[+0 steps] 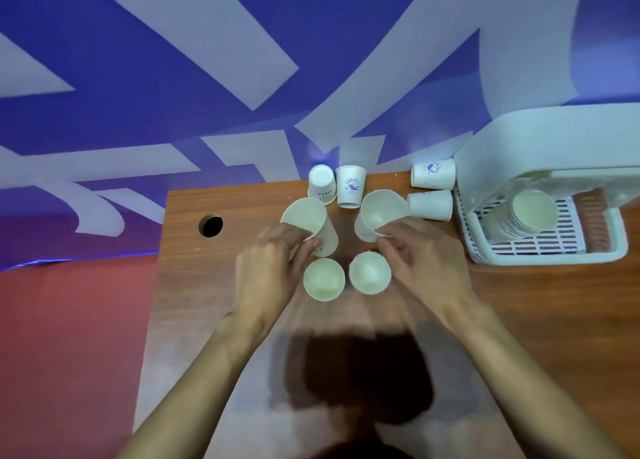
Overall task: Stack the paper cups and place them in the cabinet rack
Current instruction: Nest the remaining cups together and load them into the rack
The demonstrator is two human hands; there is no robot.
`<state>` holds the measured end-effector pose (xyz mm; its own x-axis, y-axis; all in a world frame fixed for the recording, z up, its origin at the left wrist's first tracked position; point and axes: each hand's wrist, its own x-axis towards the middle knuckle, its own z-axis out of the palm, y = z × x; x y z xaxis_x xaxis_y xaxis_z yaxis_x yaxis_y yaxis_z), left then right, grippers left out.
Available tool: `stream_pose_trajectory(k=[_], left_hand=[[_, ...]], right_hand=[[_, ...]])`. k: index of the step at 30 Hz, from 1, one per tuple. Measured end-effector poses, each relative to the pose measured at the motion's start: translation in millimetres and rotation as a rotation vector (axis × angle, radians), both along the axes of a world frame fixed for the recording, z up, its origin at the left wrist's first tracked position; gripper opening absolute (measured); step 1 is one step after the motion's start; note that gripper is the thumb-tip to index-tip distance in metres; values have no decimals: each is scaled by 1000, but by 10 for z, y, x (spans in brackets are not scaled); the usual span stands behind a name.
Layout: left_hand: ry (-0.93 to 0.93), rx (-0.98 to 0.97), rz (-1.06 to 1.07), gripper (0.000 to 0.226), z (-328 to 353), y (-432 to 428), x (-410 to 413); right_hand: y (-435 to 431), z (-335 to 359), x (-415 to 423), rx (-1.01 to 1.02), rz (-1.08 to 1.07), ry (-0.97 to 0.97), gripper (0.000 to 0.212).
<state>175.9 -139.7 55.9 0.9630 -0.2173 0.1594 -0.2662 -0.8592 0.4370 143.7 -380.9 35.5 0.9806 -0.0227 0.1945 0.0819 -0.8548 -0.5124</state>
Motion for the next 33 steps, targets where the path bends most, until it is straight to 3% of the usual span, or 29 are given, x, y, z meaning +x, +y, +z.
stream_pose_trajectory(k=[10, 13, 19, 24, 28, 33], left_hand=[[-35, 144, -194, 25, -152, 66, -553], [-36, 210, -242, 18, -305, 45, -574], [114, 439, -275, 25, -695, -9, -506], [237, 230, -252, 18, -761, -48, -453], [313, 298, -277, 28, -769, -80, -427], [364, 290, -262, 28, -815, -101, -398]], right_hand=[[107, -102, -652, -11, -4, 19, 12], [142, -155, -652, -17, -15, 24, 10], [211, -365, -599, -8, 32, 91, 17], [216, -602, -509, -82, 87, 262, 15], [283, -693, -487, -48, 16, 409, 21], [341, -703, -508, 57, -45, 452, 20]])
